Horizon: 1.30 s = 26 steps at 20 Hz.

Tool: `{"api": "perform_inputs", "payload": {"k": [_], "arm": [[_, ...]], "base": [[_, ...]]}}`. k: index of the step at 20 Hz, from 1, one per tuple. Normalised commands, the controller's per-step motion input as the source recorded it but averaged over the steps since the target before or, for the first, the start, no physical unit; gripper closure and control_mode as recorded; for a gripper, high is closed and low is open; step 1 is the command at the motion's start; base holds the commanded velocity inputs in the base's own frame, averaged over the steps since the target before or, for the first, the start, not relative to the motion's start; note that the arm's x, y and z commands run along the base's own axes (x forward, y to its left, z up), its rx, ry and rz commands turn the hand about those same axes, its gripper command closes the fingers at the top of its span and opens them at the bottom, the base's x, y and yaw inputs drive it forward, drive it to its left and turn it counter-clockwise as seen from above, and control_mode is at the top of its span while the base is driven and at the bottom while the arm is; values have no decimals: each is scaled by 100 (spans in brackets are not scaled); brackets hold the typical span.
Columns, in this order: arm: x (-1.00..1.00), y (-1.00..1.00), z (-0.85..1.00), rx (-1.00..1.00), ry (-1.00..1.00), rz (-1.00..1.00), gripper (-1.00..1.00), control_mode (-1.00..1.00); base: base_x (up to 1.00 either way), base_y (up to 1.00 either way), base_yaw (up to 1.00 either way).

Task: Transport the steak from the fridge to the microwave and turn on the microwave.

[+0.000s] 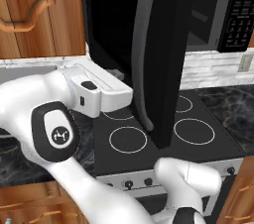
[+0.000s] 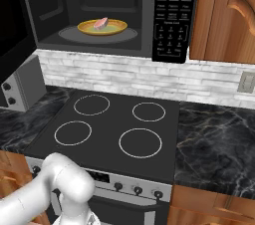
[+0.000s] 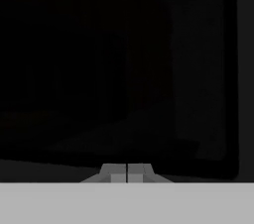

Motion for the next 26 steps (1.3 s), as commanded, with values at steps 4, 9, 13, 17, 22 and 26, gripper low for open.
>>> {"api": "perform_inputs", "payload": {"k": [4, 9, 13, 17, 22, 26], "arm": [[0, -46, 1, -4, -7, 6, 100, -100], [4, -42, 14, 0, 0, 4, 100, -100], [13, -44, 15, 0, 0, 4, 100, -100], [16, -43, 16, 0, 0, 3, 100, -100], [28, -47, 17, 0, 0, 4, 100, -100], [41, -38, 9, 0, 0, 4, 100, -100]], "base": [[0, 0, 0], [0, 0, 0], [0, 0, 0], [0, 0, 0], [0, 0, 0], [0, 0, 0]]}}
